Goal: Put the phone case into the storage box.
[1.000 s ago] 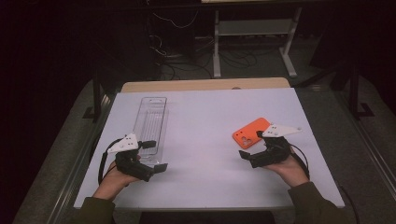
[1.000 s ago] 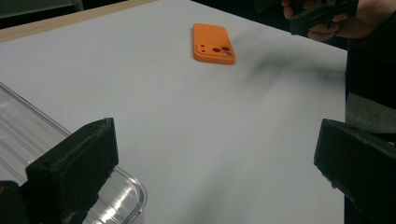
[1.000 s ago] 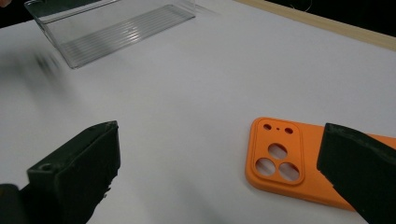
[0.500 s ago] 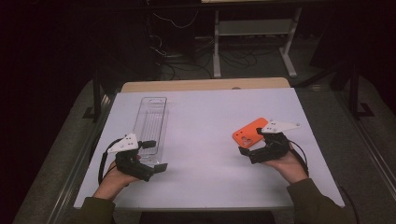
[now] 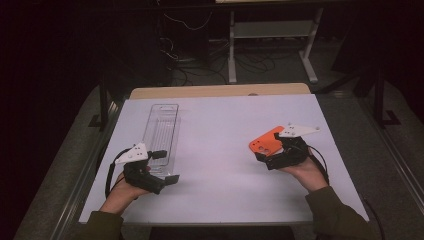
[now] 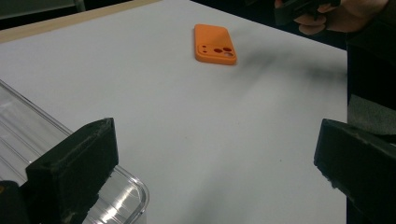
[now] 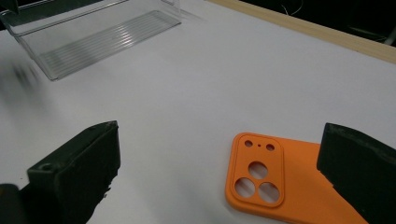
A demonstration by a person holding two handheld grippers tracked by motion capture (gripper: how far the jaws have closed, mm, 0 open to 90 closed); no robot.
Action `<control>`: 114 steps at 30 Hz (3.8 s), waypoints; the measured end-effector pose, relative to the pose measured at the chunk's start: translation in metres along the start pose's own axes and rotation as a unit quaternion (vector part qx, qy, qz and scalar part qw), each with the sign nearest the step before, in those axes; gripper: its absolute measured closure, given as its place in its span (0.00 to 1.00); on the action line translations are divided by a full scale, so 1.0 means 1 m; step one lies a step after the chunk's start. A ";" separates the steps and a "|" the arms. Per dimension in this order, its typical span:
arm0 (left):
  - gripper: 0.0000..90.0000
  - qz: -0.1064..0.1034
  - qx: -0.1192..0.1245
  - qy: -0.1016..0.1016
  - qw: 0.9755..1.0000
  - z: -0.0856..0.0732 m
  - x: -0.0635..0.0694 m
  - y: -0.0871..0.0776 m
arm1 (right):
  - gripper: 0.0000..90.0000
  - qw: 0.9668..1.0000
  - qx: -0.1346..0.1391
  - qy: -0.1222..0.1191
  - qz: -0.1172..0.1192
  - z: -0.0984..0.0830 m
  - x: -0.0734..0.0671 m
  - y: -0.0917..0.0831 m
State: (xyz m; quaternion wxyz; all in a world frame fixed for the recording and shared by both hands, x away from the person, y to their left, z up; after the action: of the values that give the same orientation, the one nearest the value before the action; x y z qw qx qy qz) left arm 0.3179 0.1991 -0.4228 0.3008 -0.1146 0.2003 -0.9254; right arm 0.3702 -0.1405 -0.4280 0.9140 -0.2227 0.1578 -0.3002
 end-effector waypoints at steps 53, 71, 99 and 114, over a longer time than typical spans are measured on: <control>0.00 0.004 -0.003 0.004 1.000 0.000 -0.001 0.000 | 0.00 0.999 -0.007 0.010 -0.034 0.032 0.046 0.018; 0.00 0.003 -0.003 0.004 1.000 -0.001 -0.001 0.001 | 0.00 0.999 -0.006 0.015 -0.051 0.042 0.068 0.023; 0.00 0.006 -0.006 0.008 1.000 -0.002 -0.001 0.002 | 0.01 0.996 -0.018 0.018 -0.088 0.053 0.102 0.043; 0.00 0.007 -0.009 0.013 1.000 -0.003 -0.001 0.004 | 0.26 0.988 -0.044 0.054 -0.138 0.040 0.137 0.027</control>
State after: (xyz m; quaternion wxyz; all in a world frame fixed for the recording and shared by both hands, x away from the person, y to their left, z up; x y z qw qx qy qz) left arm 0.3196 0.1975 -0.4270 0.3032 -0.1044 0.2135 -0.9228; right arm 0.5054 -0.1936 -0.4288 0.8432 -0.2660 0.1877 -0.4279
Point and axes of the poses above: each handheld gripper's, and its own axes: y roughly forward along the jaws, z roughly out of its top, x roughly to its right, the point moved 7 cm from there along y, roughly forward along the jaws, and after that the axes turned 8 degrees about z, right-handed, at the moved point
